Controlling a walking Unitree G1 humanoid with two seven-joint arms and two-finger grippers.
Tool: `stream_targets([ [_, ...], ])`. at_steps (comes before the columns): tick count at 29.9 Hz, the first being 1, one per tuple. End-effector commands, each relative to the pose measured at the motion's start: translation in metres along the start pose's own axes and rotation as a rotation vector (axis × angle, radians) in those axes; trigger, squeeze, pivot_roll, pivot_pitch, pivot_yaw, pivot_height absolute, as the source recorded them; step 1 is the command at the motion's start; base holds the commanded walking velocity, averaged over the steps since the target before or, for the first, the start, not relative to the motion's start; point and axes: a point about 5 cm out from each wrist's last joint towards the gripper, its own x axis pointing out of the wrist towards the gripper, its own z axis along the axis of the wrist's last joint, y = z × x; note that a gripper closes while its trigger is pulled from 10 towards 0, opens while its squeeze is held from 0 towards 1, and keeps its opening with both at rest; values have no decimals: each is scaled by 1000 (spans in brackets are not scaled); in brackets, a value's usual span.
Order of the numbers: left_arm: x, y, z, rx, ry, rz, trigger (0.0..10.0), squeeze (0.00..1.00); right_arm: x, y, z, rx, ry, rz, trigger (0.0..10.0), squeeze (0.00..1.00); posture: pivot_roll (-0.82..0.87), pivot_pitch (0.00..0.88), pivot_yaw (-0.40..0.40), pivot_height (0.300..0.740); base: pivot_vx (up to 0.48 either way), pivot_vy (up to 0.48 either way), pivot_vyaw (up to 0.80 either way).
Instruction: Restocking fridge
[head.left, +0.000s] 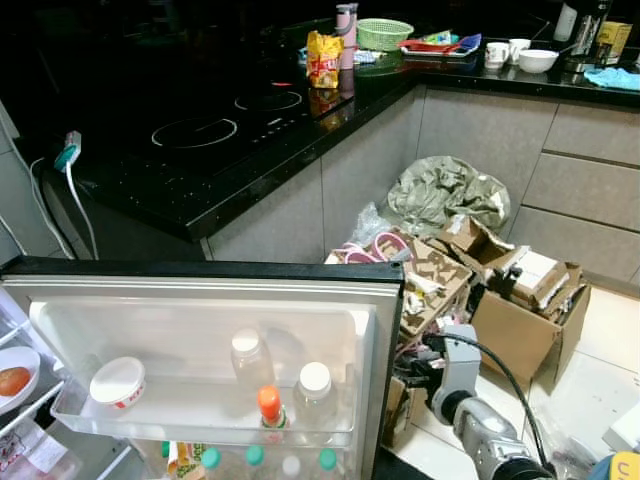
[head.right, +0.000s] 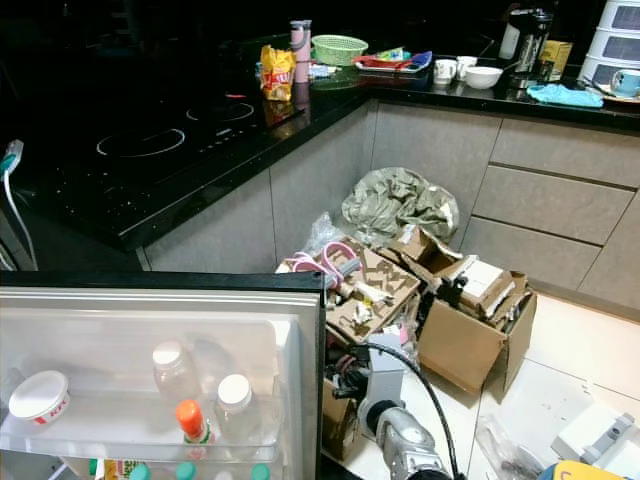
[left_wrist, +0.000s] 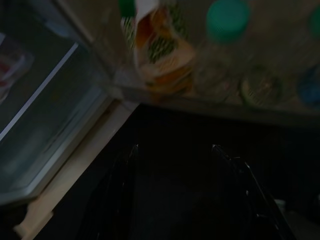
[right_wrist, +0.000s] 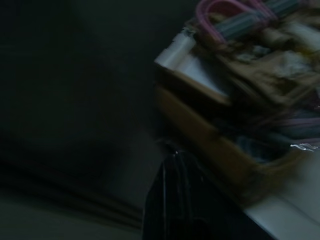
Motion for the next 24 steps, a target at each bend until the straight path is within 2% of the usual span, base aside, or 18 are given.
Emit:
stream_targets([
  [1,-7,16,-13,-4,56,51,10000,0,-1,22,-8,96,2,291,10000,0,-5,113,45,740,0,0,0],
  [3,-8,17,-15,-9,67,55,10000,0,-7,31,-16,169,27,473,10000,0,-6,111,44,740,0,0,0],
  [4,-8,17,-15,-8,70,54,10000,0,-10,33,-20,191,42,525,10000,0,-6,111,44,740,0,0,0],
  [5,-8,17,-15,-8,70,54,10000,0,-10,33,-20,191,42,525,10000,0,-6,111,44,740,0,0,0],
  [7,-7,16,-15,-7,72,51,10000,0,-20,35,-31,237,79,631,10000,0,-6,109,48,740,0,0,0],
  [10,-6,15,-13,-8,68,44,10000,0,-27,35,-37,263,99,685,10000,0,-6,109,49,740,0,0,0],
  [12,-4,14,-11,-10,63,41,10000,0,-38,31,-45,293,137,730,10000,0,-6,109,49,740,0,0,0],
  [14,-3,13,-9,-11,58,36,10000,0,-56,17,-60,310,207,730,10000,0,-6,109,49,740,0,0,0],
  [18,-2,12,-8,-2,55,27,10000,0,-84,-21,-96,248,351,467,10000,0,-13,113,53,740,0,0,0],
  [20,-2,12,-8,-2,56,27,10000,0,-89,-26,-100,246,369,432,10000,0,-13,113,53,740,0,0,0],
  [22,-3,12,-9,2,60,28,10000,0,-106,-42,-121,193,466,267,10000,0,-15,112,52,740,0,0,0],
  [23,-3,12,-9,2,60,28,10000,0,-106,-42,-121,193,466,267,10000,0,-15,112,52,740,0,0,0],
  [24,-3,11,-10,3,63,27,10000,0,-115,-51,-132,163,527,160,10000,0,-15,112,50,740,0,0,0],
])
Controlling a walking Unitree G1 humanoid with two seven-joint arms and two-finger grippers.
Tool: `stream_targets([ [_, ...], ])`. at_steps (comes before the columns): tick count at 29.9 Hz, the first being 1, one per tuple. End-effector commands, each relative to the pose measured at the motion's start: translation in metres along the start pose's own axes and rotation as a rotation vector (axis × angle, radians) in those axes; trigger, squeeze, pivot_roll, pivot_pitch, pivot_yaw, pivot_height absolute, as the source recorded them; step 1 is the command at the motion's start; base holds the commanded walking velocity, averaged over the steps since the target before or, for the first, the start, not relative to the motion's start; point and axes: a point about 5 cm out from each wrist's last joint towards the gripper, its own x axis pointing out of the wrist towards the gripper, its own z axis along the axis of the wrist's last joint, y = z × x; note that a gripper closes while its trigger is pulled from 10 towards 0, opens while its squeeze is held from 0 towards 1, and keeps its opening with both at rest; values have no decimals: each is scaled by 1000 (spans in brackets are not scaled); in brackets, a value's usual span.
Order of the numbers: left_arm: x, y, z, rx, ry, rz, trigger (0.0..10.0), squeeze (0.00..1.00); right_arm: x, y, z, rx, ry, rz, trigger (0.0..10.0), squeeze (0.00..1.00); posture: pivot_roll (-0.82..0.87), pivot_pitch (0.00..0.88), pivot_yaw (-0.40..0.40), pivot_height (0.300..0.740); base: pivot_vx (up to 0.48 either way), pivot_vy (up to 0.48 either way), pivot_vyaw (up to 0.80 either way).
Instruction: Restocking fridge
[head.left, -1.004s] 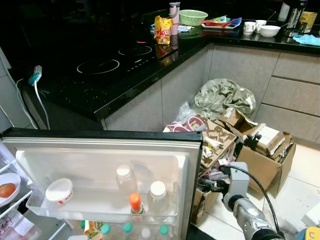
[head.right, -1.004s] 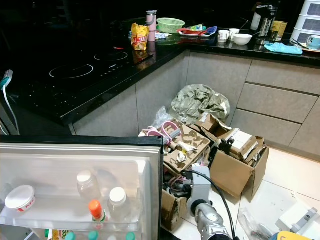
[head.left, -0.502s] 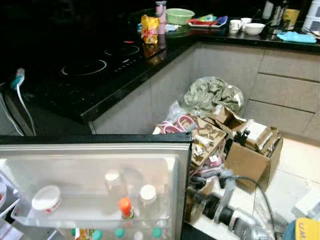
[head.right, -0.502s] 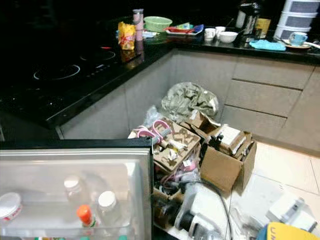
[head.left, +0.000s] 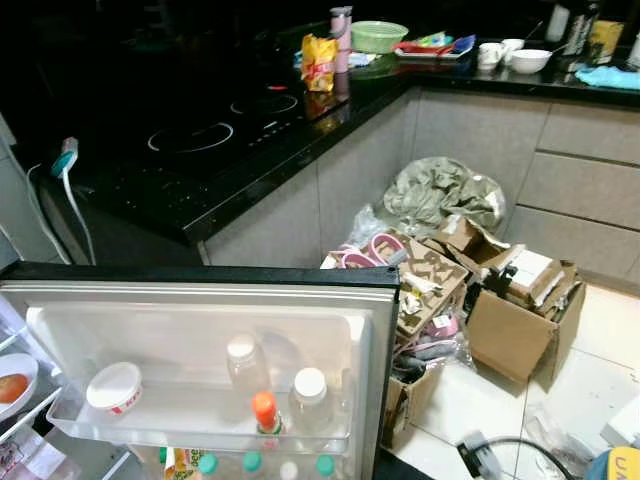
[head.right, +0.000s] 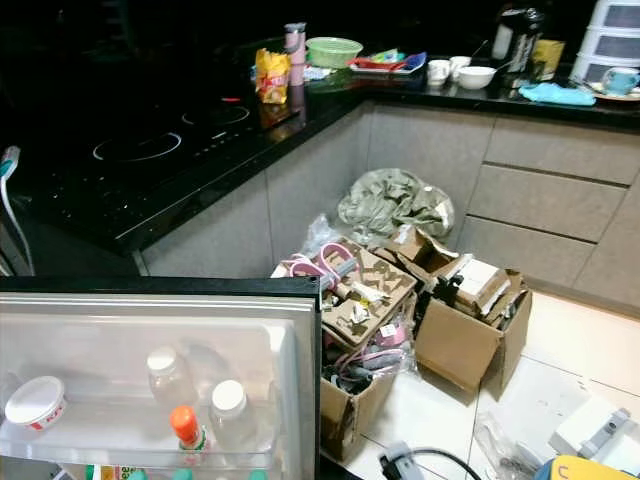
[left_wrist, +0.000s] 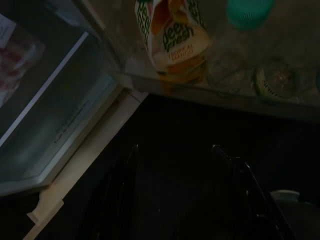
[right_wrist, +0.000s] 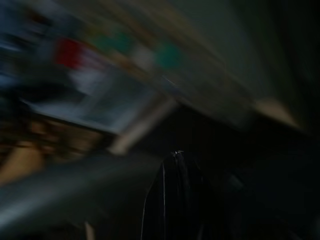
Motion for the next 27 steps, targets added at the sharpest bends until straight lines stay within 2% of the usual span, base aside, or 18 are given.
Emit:
stream_targets([
  [1,-5,4,-11,7,40,11,10000,0,-5,-11,-19,-36,67,-176,10000,0,-15,113,48,740,0,0,0],
  [4,-4,3,-11,1,44,8,10000,0,-13,-23,-30,-58,71,-395,10000,0,-15,114,45,740,0,0,0],
  [5,-4,3,-11,1,44,8,10000,0,-13,-23,-30,-58,71,-395,10000,0,-15,114,45,740,0,0,0],
  [7,-2,-2,-8,-14,36,-3,10000,0,-16,-28,-30,-18,19,-499,10000,0,-15,113,43,740,0,0,0],
  [9,3,-9,0,-27,17,-29,10000,0,-12,-27,-37,15,1,-550,10000,0,-12,111,42,740,0,0,0],
  [13,7,-16,6,-33,4,-62,10000,0,-5,-22,-47,31,11,-589,10000,0,-9,110,42,740,0,0,0],
  [17,10,-25,10,25,22,-110,10000,0,1,-18,-61,52,42,-657,10000,0,-5,111,46,740,0,0,0],
  [23,12,-29,10,66,48,-139,10000,0,4,-16,-63,74,27,-691,10000,0,-6,112,47,740,0,0,0],
  [24,14,-32,12,85,55,-142,10000,0,3,-17,-62,87,8,-733,10000,0,-5,113,47,740,0,0,0],
  [27,17,-36,17,85,45,-143,10000,0,5,-17,-60,83,-1,-753,10000,0,-5,112,48,740,0,0,0],
])
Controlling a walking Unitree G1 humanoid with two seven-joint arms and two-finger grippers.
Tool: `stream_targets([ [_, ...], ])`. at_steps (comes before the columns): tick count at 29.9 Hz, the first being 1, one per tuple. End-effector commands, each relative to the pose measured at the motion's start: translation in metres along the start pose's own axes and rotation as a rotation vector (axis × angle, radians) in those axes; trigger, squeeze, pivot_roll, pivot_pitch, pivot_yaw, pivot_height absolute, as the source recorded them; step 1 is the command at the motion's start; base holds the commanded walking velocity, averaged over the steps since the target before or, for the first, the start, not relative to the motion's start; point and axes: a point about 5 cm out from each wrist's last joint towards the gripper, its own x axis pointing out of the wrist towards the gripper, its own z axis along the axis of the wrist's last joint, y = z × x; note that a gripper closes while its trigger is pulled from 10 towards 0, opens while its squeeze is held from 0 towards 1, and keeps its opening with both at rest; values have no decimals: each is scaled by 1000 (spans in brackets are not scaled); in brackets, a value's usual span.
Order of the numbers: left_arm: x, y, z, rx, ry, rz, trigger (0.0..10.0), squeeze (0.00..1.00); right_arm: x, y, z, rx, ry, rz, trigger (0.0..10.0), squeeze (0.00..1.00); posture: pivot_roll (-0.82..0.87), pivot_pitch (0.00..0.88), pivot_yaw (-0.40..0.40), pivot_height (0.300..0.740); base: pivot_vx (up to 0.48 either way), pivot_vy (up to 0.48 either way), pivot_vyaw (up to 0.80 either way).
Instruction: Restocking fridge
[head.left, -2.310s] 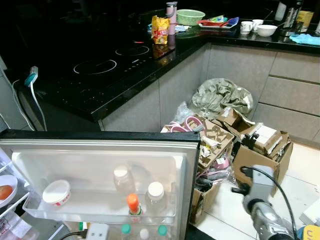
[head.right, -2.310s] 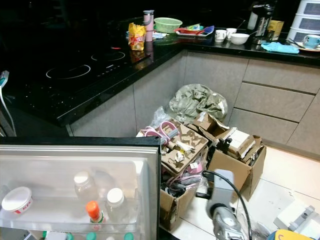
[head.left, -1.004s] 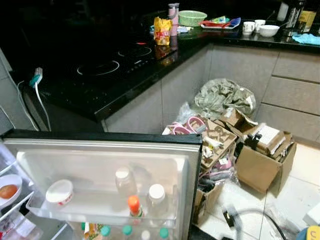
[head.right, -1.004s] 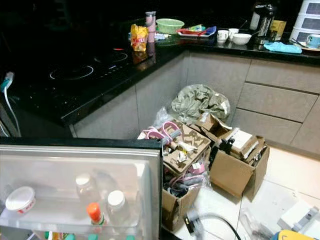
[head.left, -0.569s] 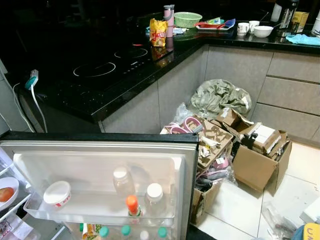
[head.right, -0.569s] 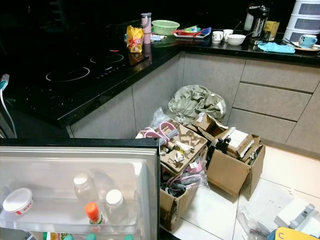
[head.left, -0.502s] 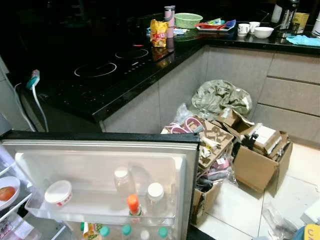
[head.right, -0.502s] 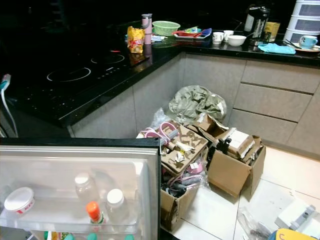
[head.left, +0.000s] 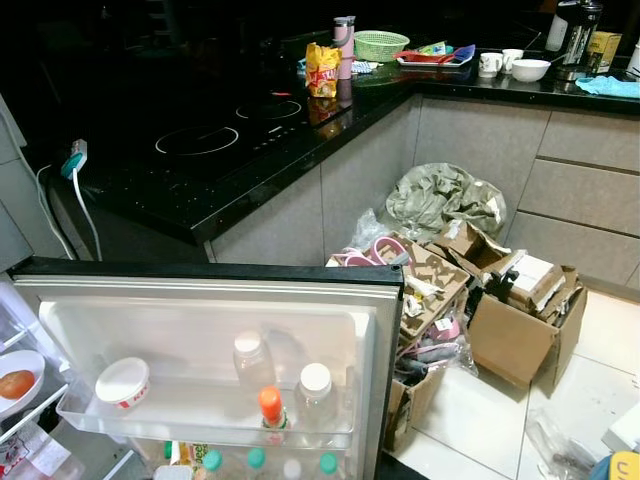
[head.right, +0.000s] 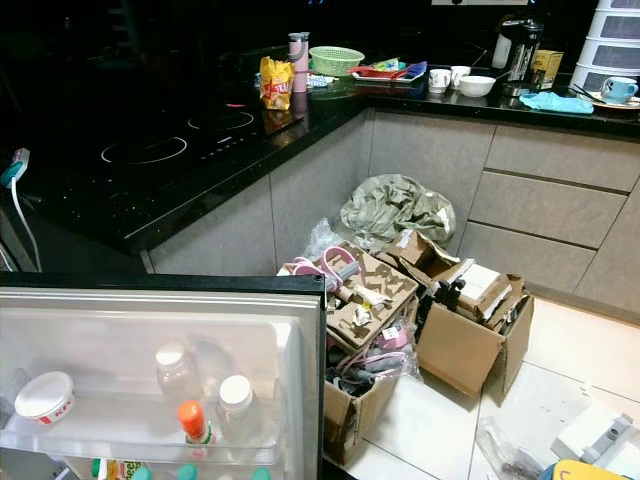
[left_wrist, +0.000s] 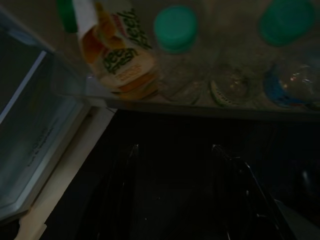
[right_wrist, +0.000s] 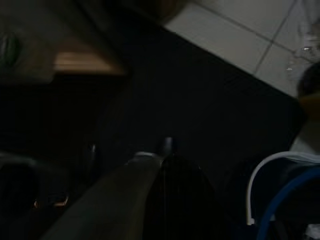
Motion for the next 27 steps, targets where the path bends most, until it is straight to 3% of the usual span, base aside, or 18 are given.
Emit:
stream_targets([
  [1,0,-5,-4,2,26,-7,10000,0,0,1,-3,9,2,-16,10000,0,-5,112,48,740,0,0,0],
  [8,1,-10,-4,-2,20,-26,10000,0,1,5,-2,19,-3,-16,10000,0,-9,109,49,740,0,0,0],
  [27,3,-11,-2,-6,16,-29,10000,0,2,8,-3,14,5,-20,10000,0,-6,111,48,740,-310,0,0],
])
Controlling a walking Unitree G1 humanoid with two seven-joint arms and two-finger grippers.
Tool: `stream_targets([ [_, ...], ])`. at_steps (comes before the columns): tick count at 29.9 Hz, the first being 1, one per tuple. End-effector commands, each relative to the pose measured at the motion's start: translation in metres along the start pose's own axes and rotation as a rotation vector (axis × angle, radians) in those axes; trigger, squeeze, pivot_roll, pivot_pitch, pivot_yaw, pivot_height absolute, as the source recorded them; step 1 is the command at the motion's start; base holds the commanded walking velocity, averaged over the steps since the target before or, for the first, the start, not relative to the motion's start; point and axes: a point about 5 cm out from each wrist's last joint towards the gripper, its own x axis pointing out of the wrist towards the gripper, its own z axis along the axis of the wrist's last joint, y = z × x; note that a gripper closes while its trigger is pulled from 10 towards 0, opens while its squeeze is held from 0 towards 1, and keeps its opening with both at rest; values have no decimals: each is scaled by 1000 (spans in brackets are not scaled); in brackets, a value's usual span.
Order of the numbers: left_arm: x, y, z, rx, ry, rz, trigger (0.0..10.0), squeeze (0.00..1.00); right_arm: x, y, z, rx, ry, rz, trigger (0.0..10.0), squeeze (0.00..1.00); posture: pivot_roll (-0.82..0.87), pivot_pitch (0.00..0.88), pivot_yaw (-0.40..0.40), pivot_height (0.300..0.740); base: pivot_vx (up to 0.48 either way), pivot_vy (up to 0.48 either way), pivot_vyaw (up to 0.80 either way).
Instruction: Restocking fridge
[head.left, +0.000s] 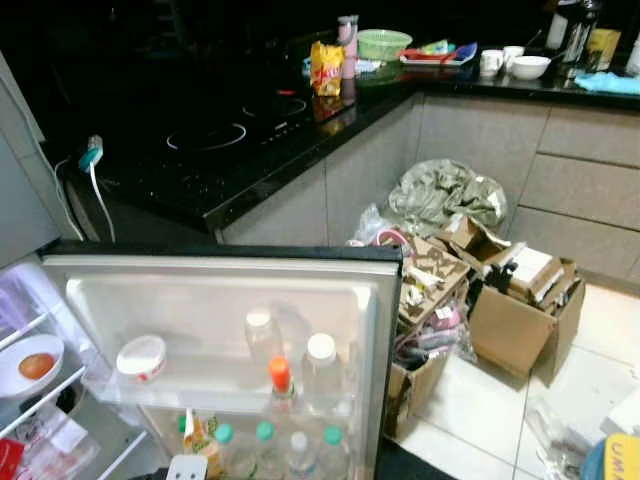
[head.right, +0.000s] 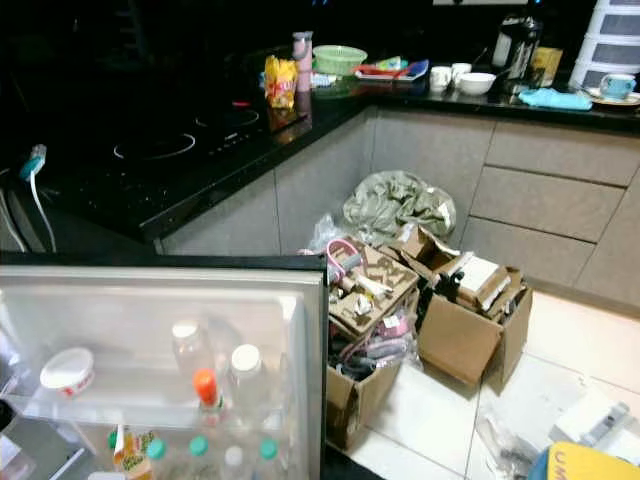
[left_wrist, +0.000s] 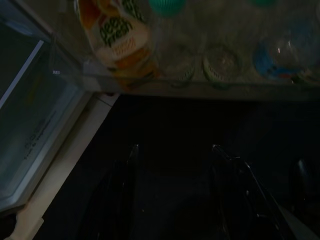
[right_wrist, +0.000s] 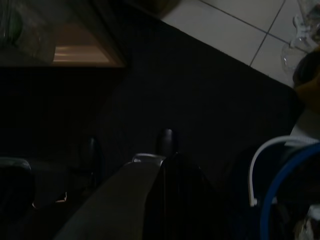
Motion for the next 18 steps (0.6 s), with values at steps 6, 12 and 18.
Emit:
stream_targets([
  [6,-1,-2,-7,0,32,-3,10000,0,-1,0,-6,9,15,-7,10000,0,-7,110,49,740,-321,0,0],
  [12,-1,0,-7,9,48,11,10000,0,-1,-1,-5,10,17,-6,10000,0,-7,111,48,740,-51,0,0],
  [18,0,0,-9,16,63,16,10000,0,0,-1,-4,10,16,-3,10000,0,-10,105,48,740,0,0,0],
])
